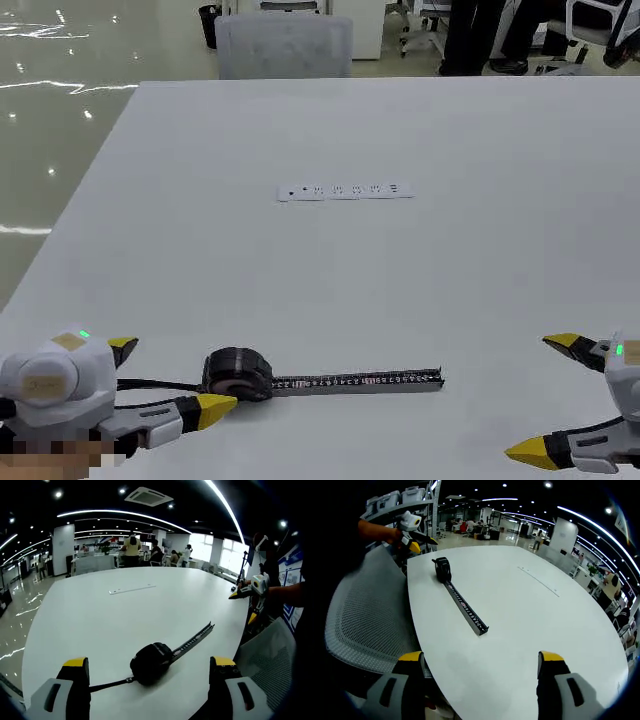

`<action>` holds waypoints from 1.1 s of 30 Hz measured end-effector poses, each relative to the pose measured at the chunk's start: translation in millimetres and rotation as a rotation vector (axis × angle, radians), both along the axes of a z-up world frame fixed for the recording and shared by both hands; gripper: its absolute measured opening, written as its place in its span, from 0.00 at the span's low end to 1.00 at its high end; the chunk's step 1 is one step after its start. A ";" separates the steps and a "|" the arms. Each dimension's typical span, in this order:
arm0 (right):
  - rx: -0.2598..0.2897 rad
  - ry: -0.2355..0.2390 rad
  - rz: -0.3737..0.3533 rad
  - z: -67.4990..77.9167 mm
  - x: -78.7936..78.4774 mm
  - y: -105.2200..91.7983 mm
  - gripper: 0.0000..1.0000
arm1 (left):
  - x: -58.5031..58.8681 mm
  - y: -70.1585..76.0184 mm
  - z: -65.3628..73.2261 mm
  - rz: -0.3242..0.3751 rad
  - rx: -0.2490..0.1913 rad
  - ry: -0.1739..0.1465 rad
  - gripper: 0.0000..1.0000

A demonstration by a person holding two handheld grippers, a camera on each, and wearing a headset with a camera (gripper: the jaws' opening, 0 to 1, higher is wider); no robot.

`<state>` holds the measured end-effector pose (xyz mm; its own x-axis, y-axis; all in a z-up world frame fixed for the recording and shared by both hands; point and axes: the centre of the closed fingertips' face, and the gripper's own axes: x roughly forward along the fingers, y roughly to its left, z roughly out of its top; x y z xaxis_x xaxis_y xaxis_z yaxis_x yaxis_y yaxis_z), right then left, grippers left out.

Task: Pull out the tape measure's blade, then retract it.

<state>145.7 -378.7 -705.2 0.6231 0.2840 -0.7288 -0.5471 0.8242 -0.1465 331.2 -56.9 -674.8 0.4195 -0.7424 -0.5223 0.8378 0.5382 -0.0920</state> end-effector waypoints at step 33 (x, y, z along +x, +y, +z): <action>-0.150 0.181 0.368 -31.2 77.6 29.2 0.81 | 20.6 -29.6 -32.3 0.350 -0.031 -0.015 0.99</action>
